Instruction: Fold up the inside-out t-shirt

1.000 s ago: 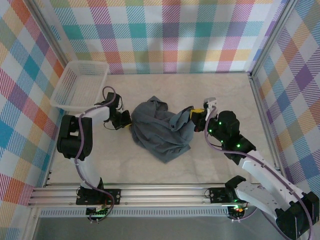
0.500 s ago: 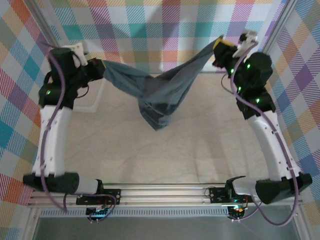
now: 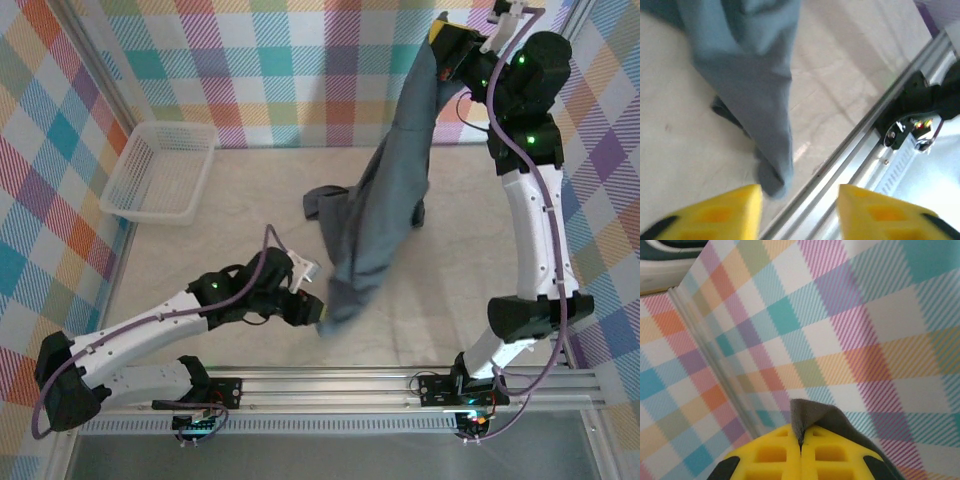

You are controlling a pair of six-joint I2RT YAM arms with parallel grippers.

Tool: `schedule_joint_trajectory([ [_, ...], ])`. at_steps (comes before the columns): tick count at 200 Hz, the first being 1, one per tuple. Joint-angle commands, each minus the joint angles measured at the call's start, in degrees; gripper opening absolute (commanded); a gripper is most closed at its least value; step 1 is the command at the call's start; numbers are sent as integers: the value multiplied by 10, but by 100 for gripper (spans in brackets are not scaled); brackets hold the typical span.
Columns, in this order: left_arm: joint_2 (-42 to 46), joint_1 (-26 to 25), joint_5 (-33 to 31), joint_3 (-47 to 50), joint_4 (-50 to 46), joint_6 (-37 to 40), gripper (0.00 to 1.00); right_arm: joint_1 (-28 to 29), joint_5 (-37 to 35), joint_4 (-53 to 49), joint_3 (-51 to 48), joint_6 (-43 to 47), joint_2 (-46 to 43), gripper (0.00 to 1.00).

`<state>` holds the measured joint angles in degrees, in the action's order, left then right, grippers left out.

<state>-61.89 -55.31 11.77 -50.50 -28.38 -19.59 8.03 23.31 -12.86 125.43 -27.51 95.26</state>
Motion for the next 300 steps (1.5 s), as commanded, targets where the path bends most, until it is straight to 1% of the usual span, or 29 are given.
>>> schedule_joint_trajectory([
  [1, 29, 0, -123, -55, 83, 55, 64, -1, 107, -89, 3, -3, -4, 0],
  [6, 29, 12, -147, -66, 83, 58, 65, -1, 111, -97, -23, 1, -17, 0],
  [11, 24, 30, -157, -78, 77, 56, 65, -1, 110, -102, -56, 3, -33, 0],
  [25, -13, 95, -153, -131, 47, 35, 66, -2, 77, -109, -186, 3, -96, 0],
  [39, -79, 156, -134, -192, 1, 8, 66, -1, 20, -78, -353, -5, -184, 0],
  [54, -166, 201, -107, -257, -45, -11, 66, -1, -69, -58, -534, -26, -290, 0],
  [66, -238, 218, -78, -310, -60, -9, 65, -1, -174, -102, -634, -56, -366, 0],
  [77, -300, 221, -75, -357, -69, 4, 64, -2, -246, -160, -703, -103, -420, 0],
  [87, -368, 221, -76, -413, -83, 18, 62, -1, -265, -196, -756, -126, -454, 0],
  [100, -449, 220, -80, -482, -89, 36, 60, -1, -261, -236, -811, -150, -482, 0],
  [121, -582, 220, -93, -606, -105, 73, 58, 1, -240, -284, -862, -163, -504, 0],
  [134, -657, 217, -103, -687, -118, 102, 58, 1, -221, -292, -883, -163, -515, 0],
  [154, -760, 216, -118, -800, -134, 136, 61, 2, -182, -293, -899, -162, -522, 0],
  [171, -833, 216, -150, -890, -157, 153, 64, 3, -151, -282, -901, -159, -523, 0],
  [183, -867, 216, -170, -921, -154, 168, 67, 3, -134, -277, -898, -157, -524, 0],
  [201, -907, 216, -201, -950, -152, 187, 69, 3, -117, -268, -893, -151, -526, 0],
  [233, -938, 216, -230, -965, -134, 219, 69, 4, -101, -261, -886, -144, -526, 0],
  [240, -942, 216, -232, -965, -130, 225, 66, 3, -98, -260, -884, -144, -526, 0],
  [252, -951, 217, -226, -974, -133, 232, 55, 4, -94, -257, -882, -147, -524, 0],
  [256, -955, 218, -222, -980, -139, 232, 47, 4, -93, -255, -882, -148, -523, 0],
  [259, -958, 219, -219, -985, -144, 232, 38, 4, -92, -253, -881, -149, -523, 0],
  [263, -961, 221, -211, -990, -152, 232, 22, 3, -91, -250, -881, -151, -523, 0],
  [264, -962, 221, -210, -990, -154, 233, 20, 3, -90, -250, -881, -151, -522, 0],
  [265, -962, 222, -208, -991, -156, 232, 14, 4, -90, -250, -881, -152, -522, 0],
  [267, -963, 223, -205, -992, -160, 231, 7, 3, -90, -248, -880, -153, -522, 0],
  [268, -963, 224, -204, -992, -162, 230, 2, 3, -90, -247, -880, -154, -522, 0],
  [269, -964, 225, -203, -993, -164, 230, 0, 3, -90, -247, -880, -154, -522, 0],
  [285, -951, 244, -188, -993, -195, 206, 0, 4, -94, -234, -868, -153, -522, 0],
  [300, -909, 272, -157, -980, -215, 183, 0, 3, -111, -219, -848, -146, -518, 0],
])
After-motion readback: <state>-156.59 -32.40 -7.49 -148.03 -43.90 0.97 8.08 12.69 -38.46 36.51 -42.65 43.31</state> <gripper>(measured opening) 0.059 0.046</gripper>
